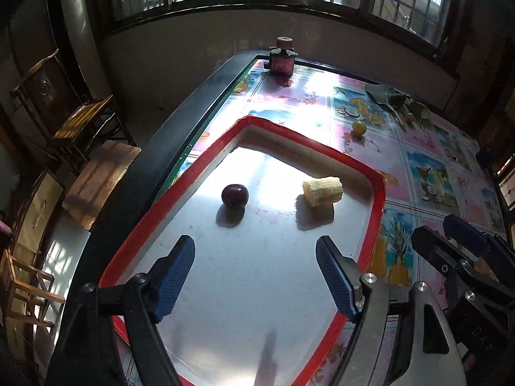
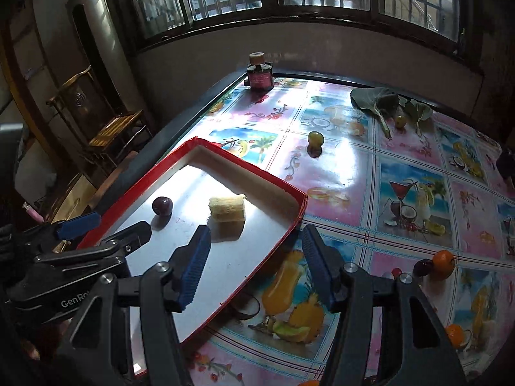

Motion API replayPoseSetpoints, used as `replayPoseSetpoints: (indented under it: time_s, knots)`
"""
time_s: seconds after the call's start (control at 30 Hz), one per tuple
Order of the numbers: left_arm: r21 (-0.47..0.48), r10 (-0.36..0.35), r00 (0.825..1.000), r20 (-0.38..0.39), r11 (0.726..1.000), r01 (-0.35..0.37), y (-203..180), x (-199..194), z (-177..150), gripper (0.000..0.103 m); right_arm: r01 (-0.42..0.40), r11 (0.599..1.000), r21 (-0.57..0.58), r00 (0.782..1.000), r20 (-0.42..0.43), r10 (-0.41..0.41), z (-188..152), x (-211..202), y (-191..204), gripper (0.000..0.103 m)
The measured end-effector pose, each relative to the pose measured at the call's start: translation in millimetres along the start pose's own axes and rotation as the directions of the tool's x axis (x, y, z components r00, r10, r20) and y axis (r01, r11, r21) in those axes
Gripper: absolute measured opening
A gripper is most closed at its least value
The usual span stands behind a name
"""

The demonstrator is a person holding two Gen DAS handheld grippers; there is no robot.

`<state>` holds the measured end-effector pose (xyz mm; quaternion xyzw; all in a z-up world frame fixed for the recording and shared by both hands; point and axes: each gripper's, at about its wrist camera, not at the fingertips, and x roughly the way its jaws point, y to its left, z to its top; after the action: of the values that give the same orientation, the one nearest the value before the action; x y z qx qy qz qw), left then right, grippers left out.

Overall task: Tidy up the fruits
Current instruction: 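Move both grippers back over the table toward an orange and white block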

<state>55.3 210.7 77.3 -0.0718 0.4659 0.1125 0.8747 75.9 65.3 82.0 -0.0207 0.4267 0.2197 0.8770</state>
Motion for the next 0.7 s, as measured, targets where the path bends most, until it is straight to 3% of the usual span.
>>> replayPoseSetpoints:
  time_s: [0.17,0.4,0.5,0.7]
  knots:
    - [0.054,-0.054,0.998,0.038,0.997,0.052,-38,-25,-28,0.078,0.015,0.997,0.071,0.999,0.027,-0.017,-43,-54,-58,0.060]
    - [0.191,-0.128,0.991,0.023,0.974,0.122,-104,-46,-77,0.078,0.195,0.973,0.124,0.977,0.063,-0.204,-98,-131,-163,0.066]
    - [0.240,-0.122,0.992,0.011,0.964,0.116,-127,-45,-93,0.078,0.242,0.964,0.107,0.969,0.033,-0.247,-119,-139,-197,0.071]
    - [0.259,-0.071,0.997,0.023,0.964,0.063,-139,-45,-101,0.078,0.218,0.972,0.094,0.976,-0.045,-0.214,-150,-122,-233,0.071]
